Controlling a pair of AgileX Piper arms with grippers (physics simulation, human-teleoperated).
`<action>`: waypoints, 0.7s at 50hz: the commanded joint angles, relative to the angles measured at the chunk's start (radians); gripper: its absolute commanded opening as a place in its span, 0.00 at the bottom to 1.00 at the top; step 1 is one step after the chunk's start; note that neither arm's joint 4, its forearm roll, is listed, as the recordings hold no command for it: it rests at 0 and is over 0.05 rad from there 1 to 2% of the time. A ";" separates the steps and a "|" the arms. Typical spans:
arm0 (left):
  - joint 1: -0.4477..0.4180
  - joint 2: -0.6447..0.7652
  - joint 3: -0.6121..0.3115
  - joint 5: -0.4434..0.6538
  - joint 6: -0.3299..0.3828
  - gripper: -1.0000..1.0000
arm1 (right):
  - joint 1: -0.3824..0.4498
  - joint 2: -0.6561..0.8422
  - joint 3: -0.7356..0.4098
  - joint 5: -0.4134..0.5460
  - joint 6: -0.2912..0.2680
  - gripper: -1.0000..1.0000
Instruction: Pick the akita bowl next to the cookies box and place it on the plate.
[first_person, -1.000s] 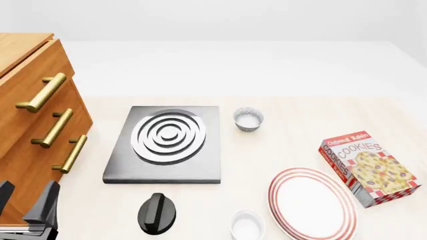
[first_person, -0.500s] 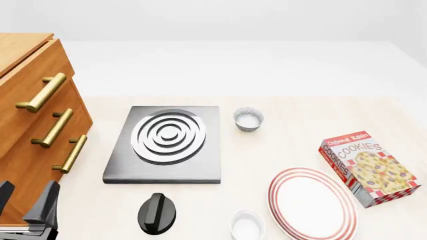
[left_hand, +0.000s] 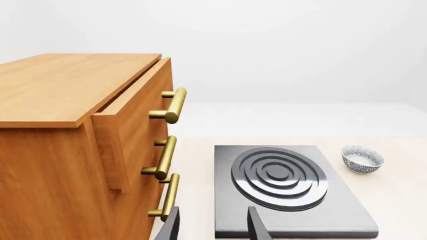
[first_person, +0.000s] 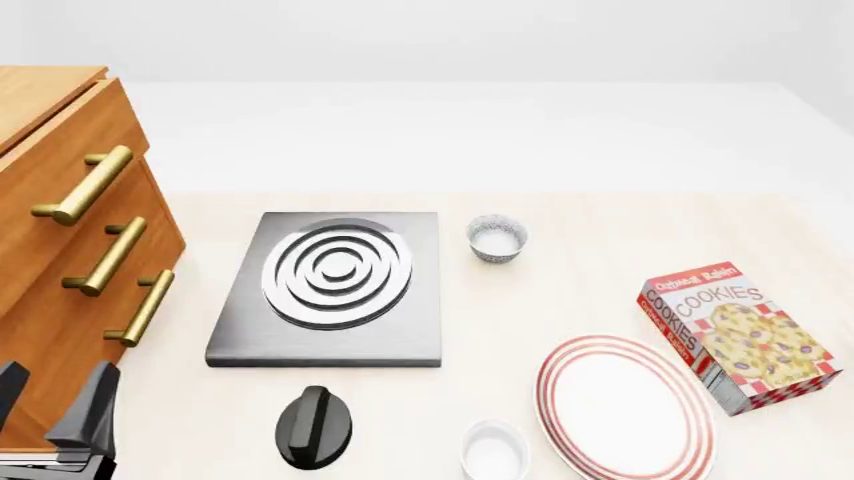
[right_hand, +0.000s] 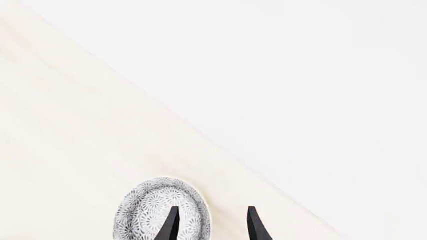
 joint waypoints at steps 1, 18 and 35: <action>0.000 0.000 0.000 0.000 0.000 1.00 | 0.007 0.039 0.019 -0.035 0.010 1.00; 0.000 0.000 0.000 0.000 0.000 1.00 | 0.020 0.064 0.027 -0.053 0.012 1.00; 0.000 0.000 0.000 0.000 0.000 1.00 | 0.042 0.057 0.055 -0.073 0.000 0.00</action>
